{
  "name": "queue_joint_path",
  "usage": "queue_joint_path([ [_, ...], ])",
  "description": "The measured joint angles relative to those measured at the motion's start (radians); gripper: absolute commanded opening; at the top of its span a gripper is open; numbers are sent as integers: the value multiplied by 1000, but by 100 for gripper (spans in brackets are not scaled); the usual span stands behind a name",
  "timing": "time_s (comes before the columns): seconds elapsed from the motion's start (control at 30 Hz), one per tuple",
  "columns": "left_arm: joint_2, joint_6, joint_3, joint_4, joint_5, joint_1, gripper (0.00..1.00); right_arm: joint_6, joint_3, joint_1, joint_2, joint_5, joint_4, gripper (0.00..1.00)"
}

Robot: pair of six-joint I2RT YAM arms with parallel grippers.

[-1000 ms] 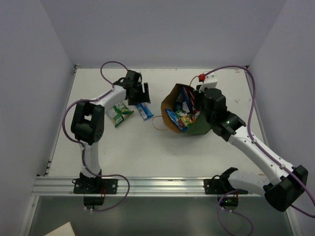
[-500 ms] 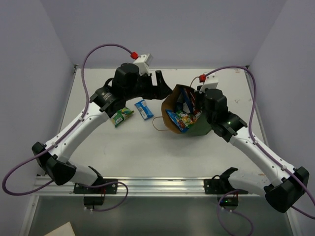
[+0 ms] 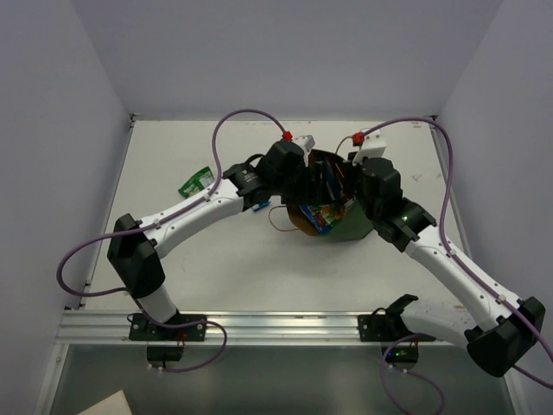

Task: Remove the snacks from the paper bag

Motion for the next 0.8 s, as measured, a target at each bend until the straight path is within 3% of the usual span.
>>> queue_joint_path([
  [0.67, 67, -37, -16, -133, -60, -10, 76, 40, -13, 0, -1, -15, 23, 4],
  [0.8, 79, -36, -12, -137, -76, -10, 72, 48, -29, 1, -5, -29, 43, 4],
])
